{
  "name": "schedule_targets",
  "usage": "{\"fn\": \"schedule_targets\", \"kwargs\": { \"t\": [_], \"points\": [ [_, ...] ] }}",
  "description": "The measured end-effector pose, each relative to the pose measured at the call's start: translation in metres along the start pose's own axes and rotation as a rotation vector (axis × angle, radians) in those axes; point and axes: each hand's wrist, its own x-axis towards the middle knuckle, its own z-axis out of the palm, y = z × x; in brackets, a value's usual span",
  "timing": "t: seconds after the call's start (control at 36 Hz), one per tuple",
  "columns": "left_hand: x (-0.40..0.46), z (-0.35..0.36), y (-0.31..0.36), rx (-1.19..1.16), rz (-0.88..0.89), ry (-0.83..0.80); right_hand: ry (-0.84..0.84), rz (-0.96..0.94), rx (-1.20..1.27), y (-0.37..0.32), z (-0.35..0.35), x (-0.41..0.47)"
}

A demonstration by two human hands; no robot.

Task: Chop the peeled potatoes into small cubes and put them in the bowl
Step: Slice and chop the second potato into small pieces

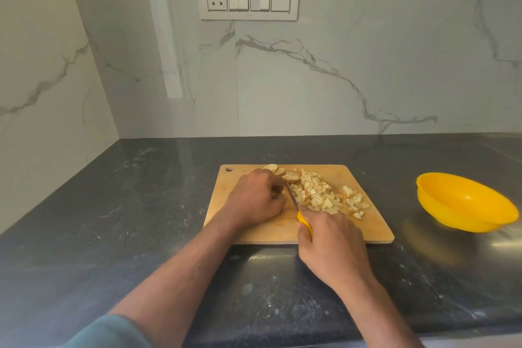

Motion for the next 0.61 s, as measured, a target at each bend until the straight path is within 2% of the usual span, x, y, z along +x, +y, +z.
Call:
{"fn": "schedule_targets", "kwargs": {
  "t": [0.25, 0.42, 0.61],
  "points": [
    [-0.002, -0.005, -0.015, -0.092, -0.057, -0.046, -0.013, -0.046, -0.014, -0.005, -0.003, -0.001],
    [-0.008, -0.027, -0.031, -0.303, -0.088, -0.258, -0.002, 0.002, -0.035, -0.008, -0.005, -0.002],
    [-0.013, -0.054, -0.053, -0.297, -0.084, -0.400, 0.016, 0.030, -0.014, -0.005, -0.002, -0.001]
  ]
}}
